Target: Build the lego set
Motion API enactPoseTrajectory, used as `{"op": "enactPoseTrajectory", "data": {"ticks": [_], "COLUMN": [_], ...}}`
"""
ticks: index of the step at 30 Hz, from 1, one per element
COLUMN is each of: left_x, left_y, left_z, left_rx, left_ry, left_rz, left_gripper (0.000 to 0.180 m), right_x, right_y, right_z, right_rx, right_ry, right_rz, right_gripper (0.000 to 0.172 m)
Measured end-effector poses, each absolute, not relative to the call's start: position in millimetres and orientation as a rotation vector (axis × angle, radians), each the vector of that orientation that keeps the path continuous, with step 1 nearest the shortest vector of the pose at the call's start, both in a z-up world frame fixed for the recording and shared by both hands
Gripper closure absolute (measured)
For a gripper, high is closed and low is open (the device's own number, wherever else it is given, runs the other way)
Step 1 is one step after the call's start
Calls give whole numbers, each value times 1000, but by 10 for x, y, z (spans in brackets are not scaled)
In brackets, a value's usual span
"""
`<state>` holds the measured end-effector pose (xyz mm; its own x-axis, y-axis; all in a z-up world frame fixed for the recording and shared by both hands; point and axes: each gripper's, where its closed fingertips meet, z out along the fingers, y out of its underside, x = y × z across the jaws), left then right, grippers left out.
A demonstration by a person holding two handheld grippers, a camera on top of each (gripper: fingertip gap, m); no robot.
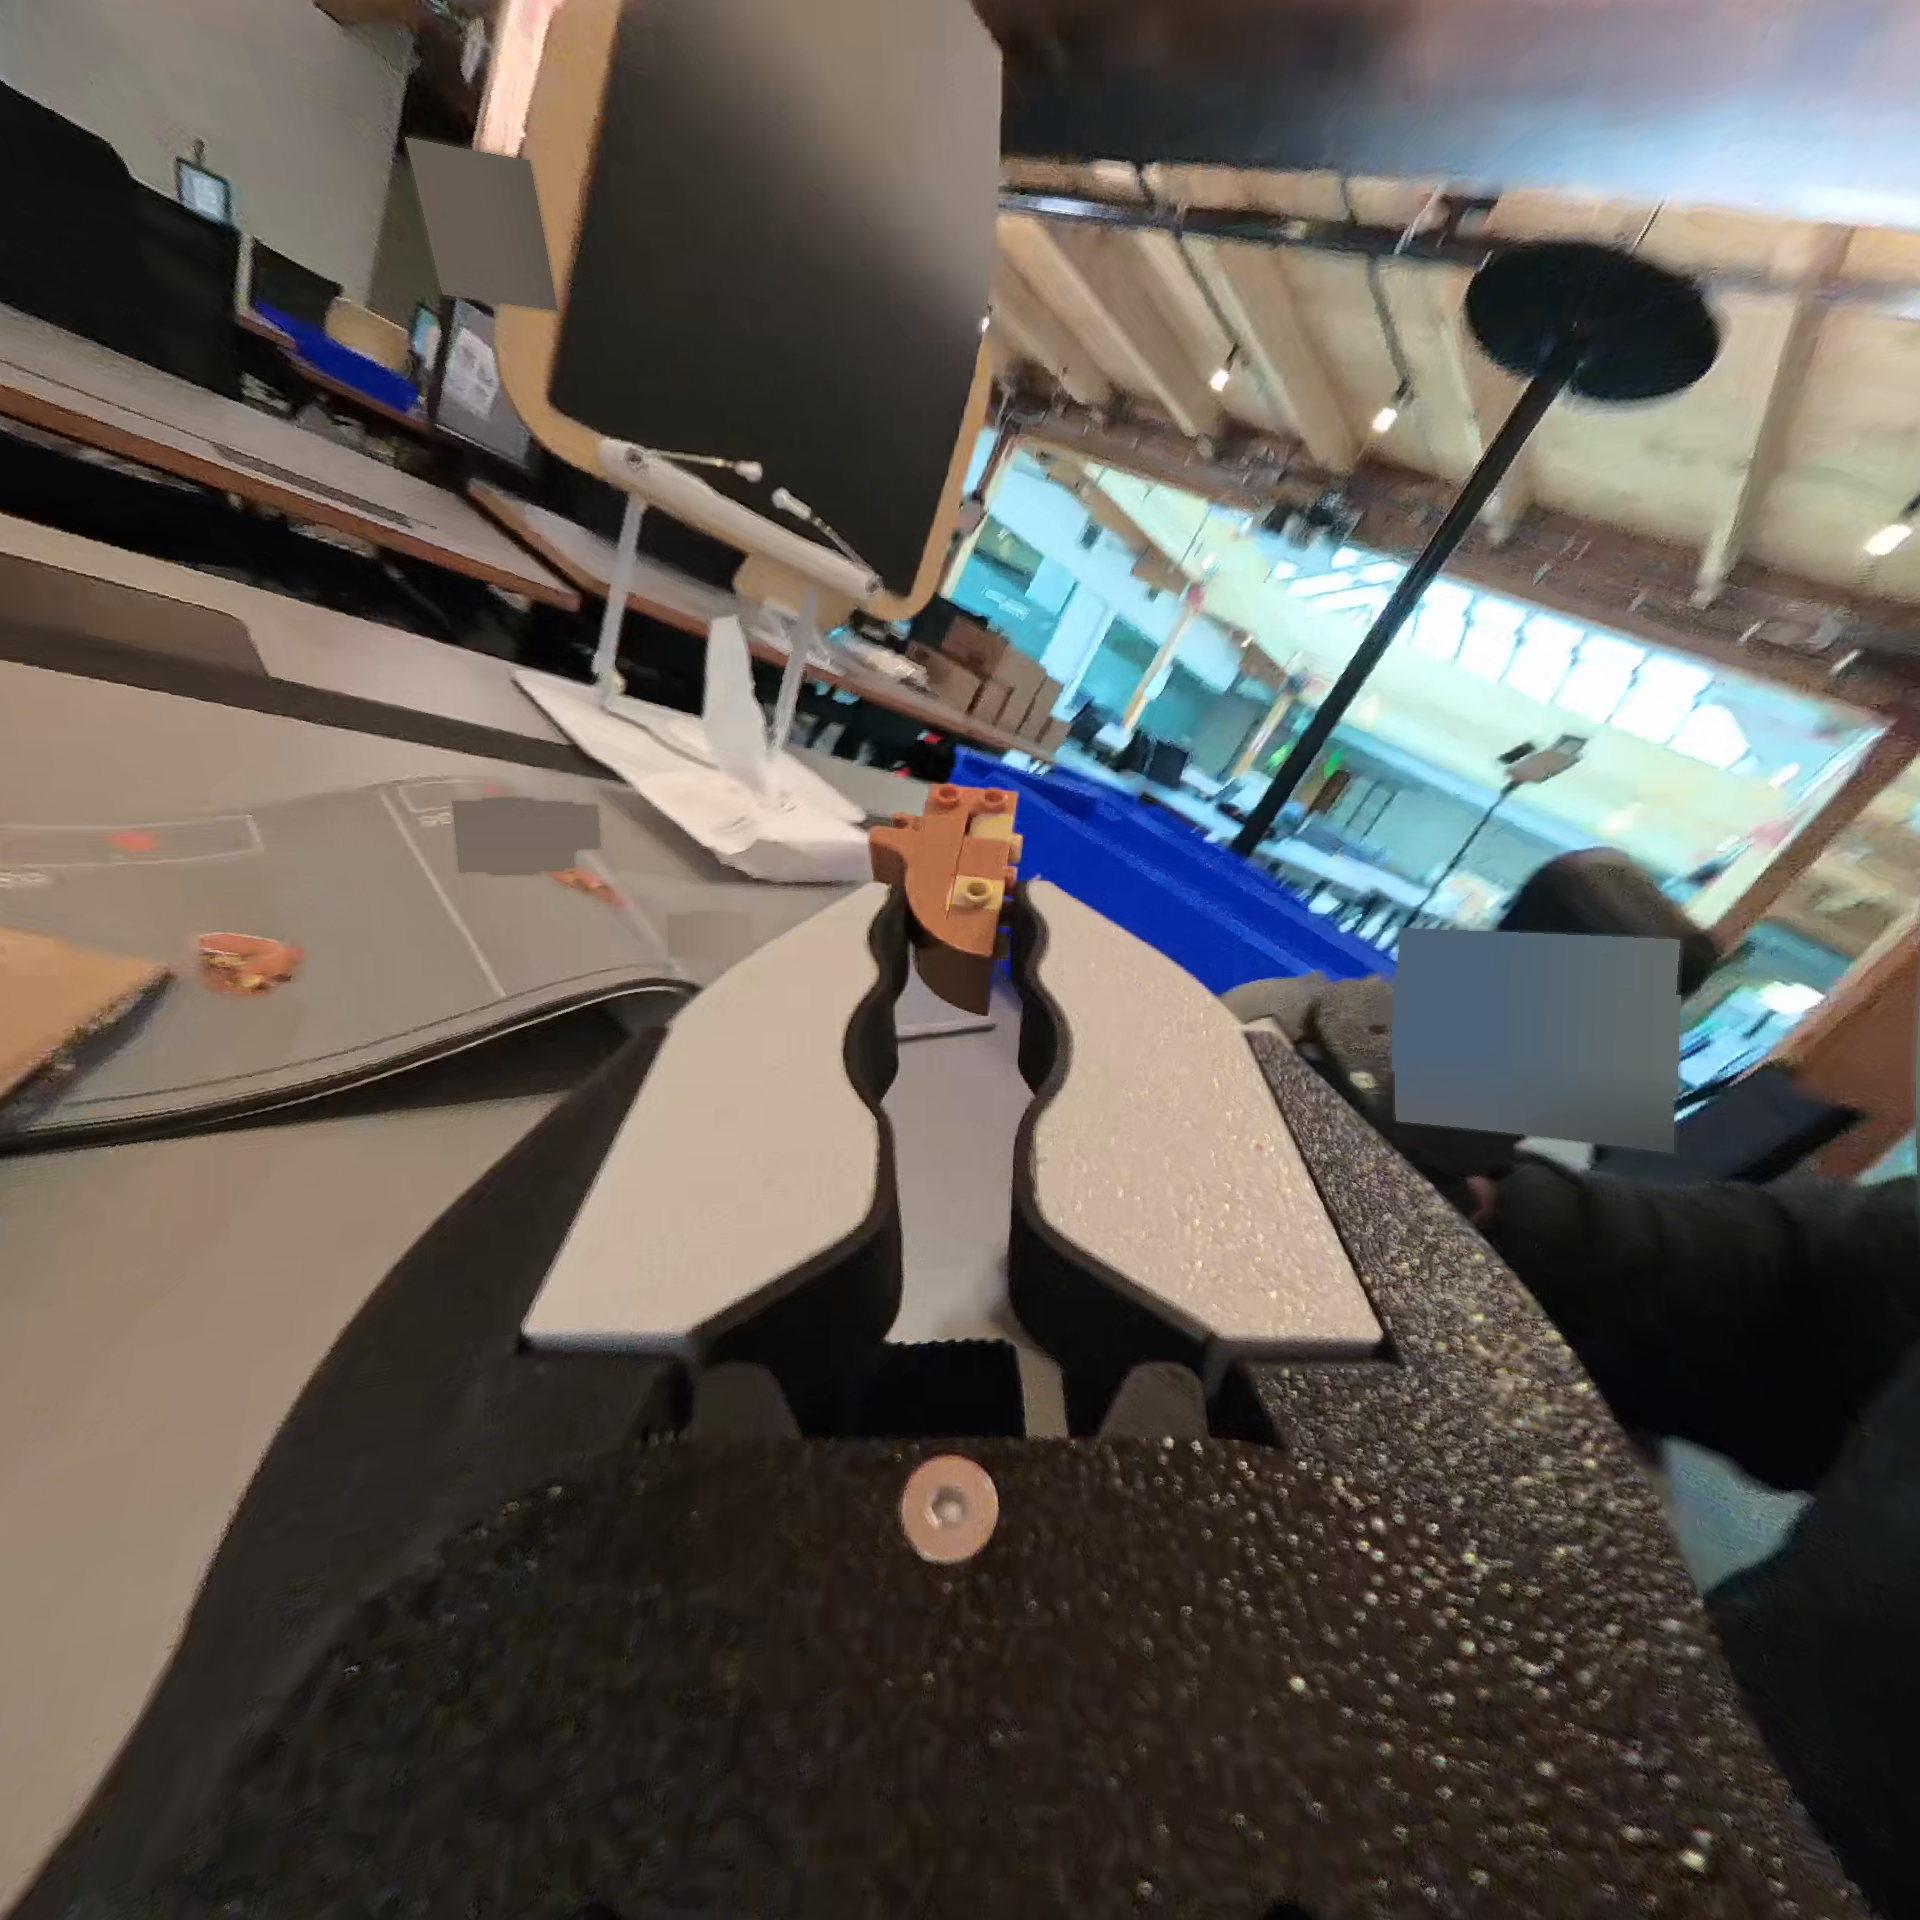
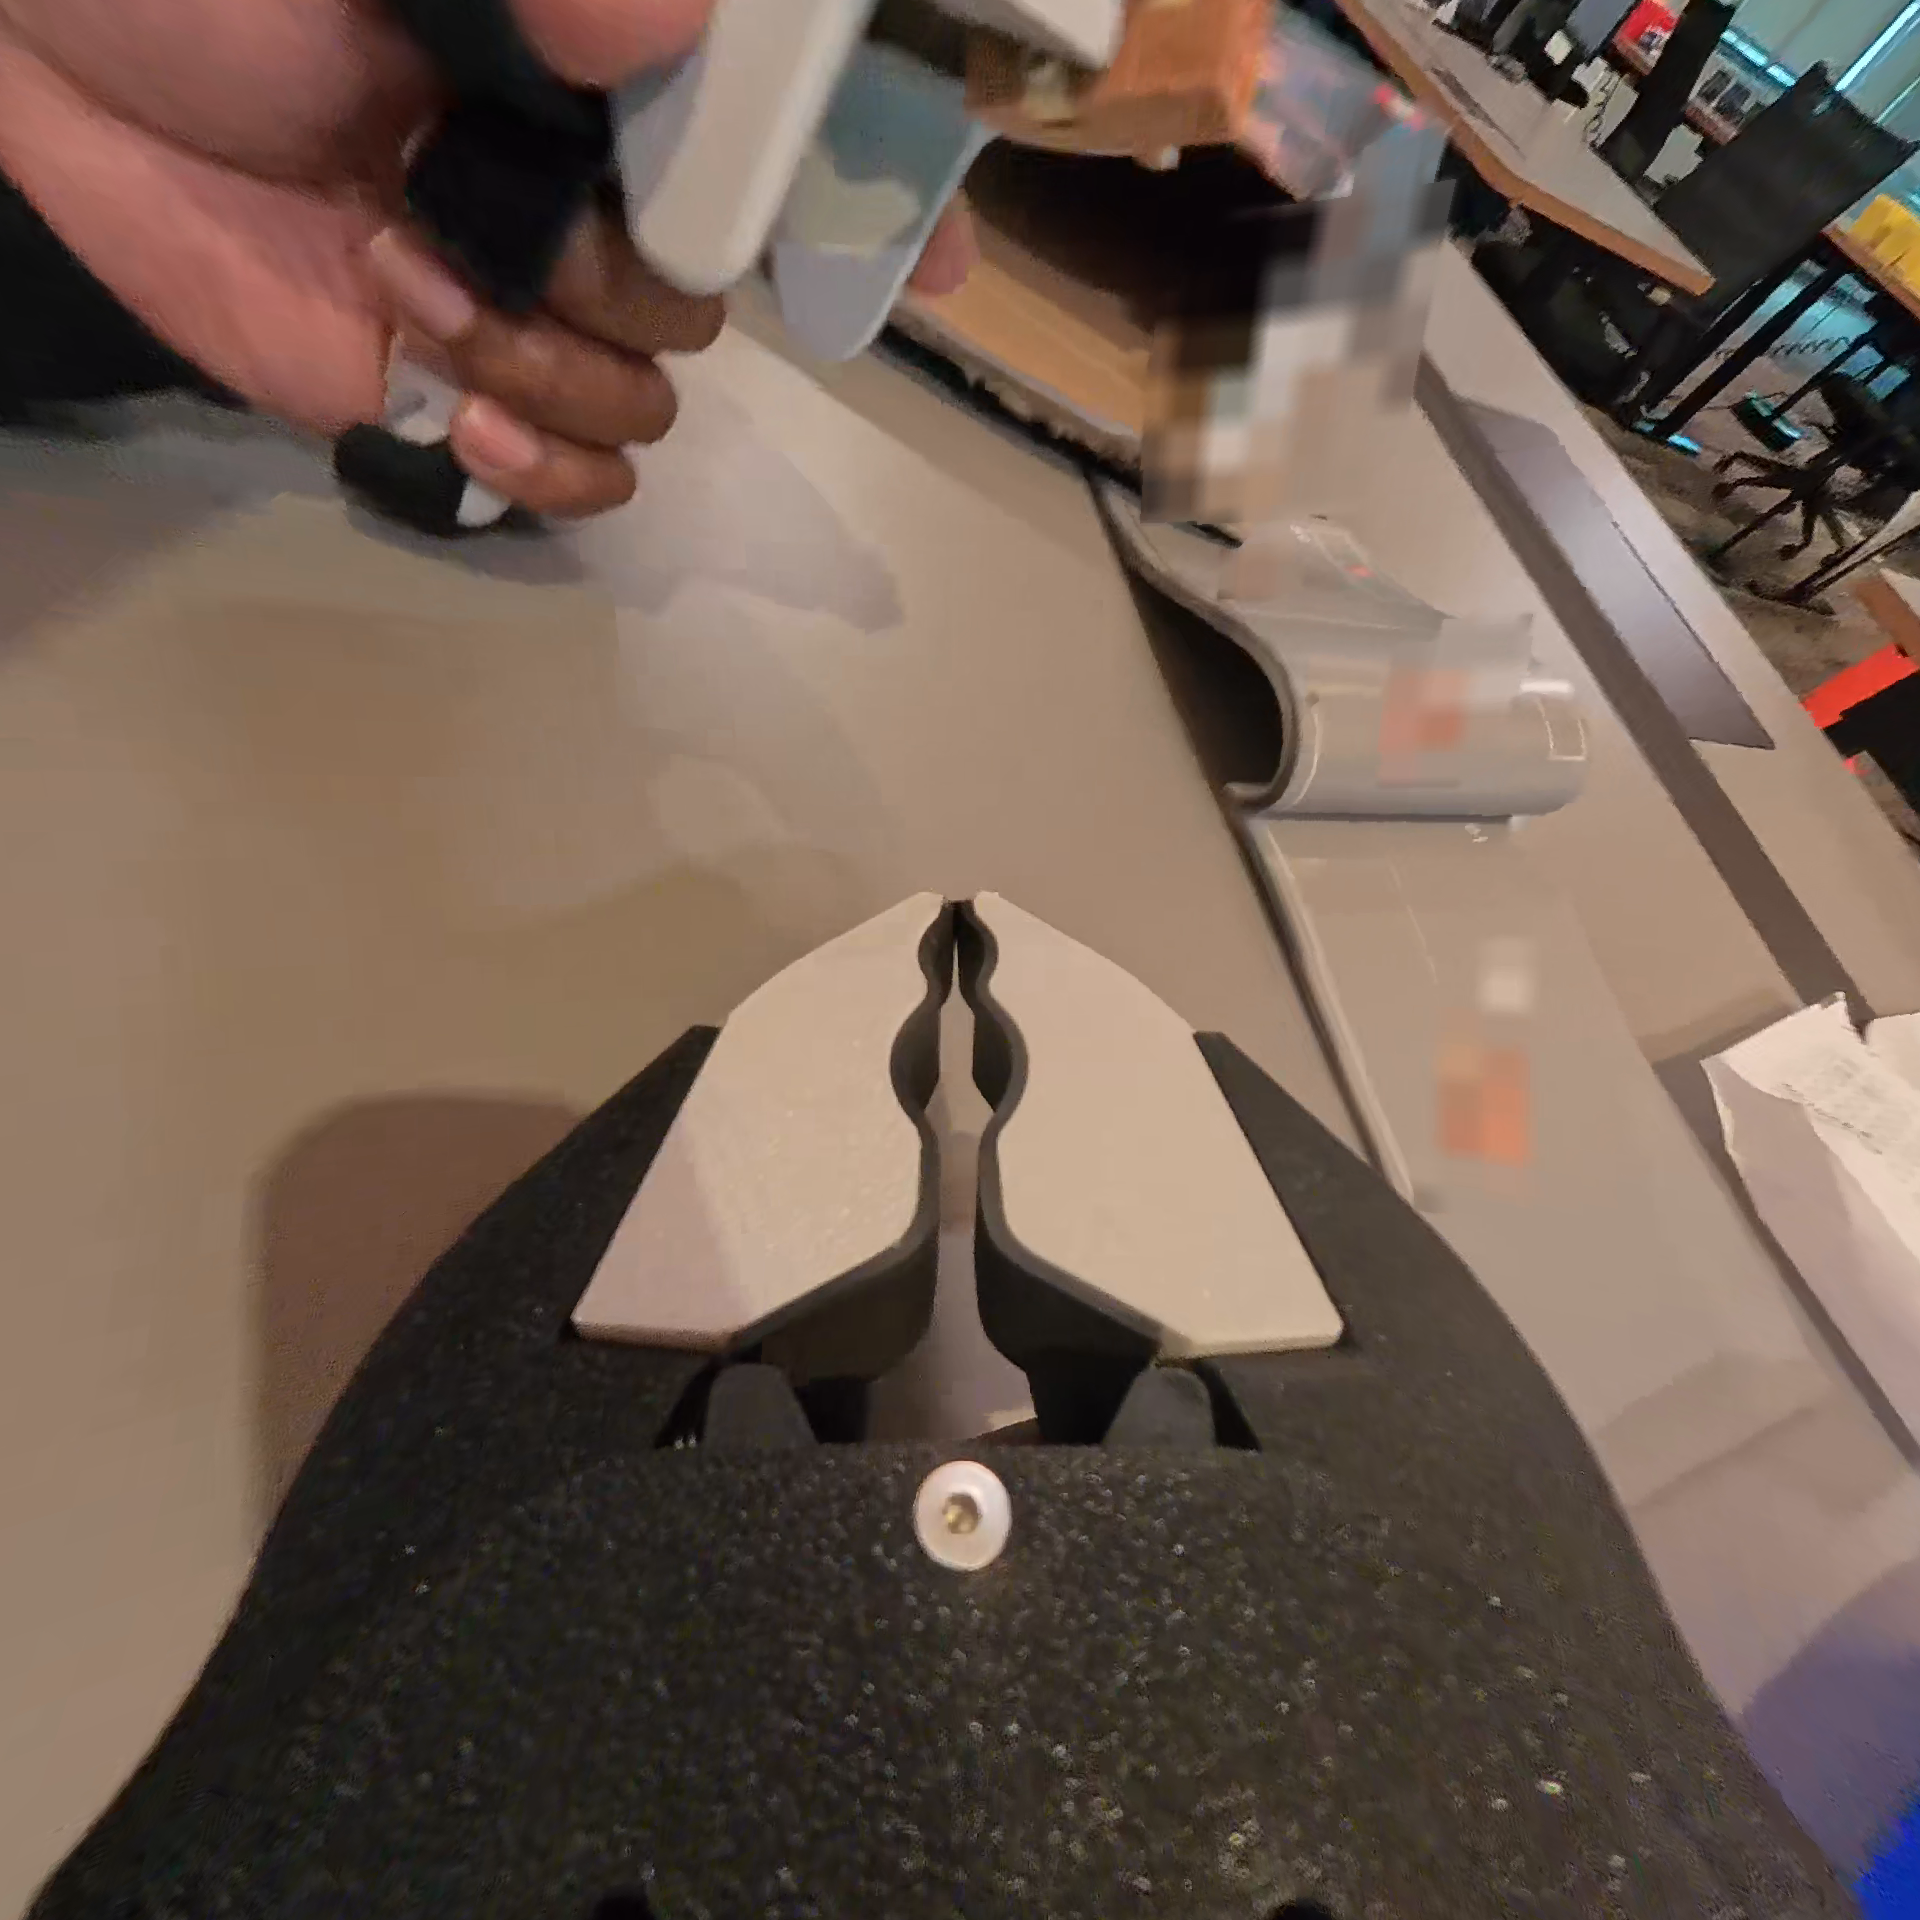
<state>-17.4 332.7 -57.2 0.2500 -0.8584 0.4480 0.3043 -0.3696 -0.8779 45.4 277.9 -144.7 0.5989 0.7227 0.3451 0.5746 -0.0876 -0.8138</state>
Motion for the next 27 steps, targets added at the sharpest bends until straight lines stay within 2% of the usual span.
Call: {"op": "enactPoseTrajectory", "data": {"ticks": [13, 27], "left_x": [-43, 38], "left_y": [3422, 3168], "left_z": [-741, -588], "left_rx": [-1541, -1344], "left_ry": [602, 747], "left_rz": [-1282, -1256], "left_gripper": [162, 162], "right_x": [430, 411], "right_y": [2815, 2801], "right_z": [-1637, -1687], "right_rx": [-1859, -1862], "right_ry": [-1141, -1187], "right_rz": [147, 118], "right_gripper": [172, 172]}}
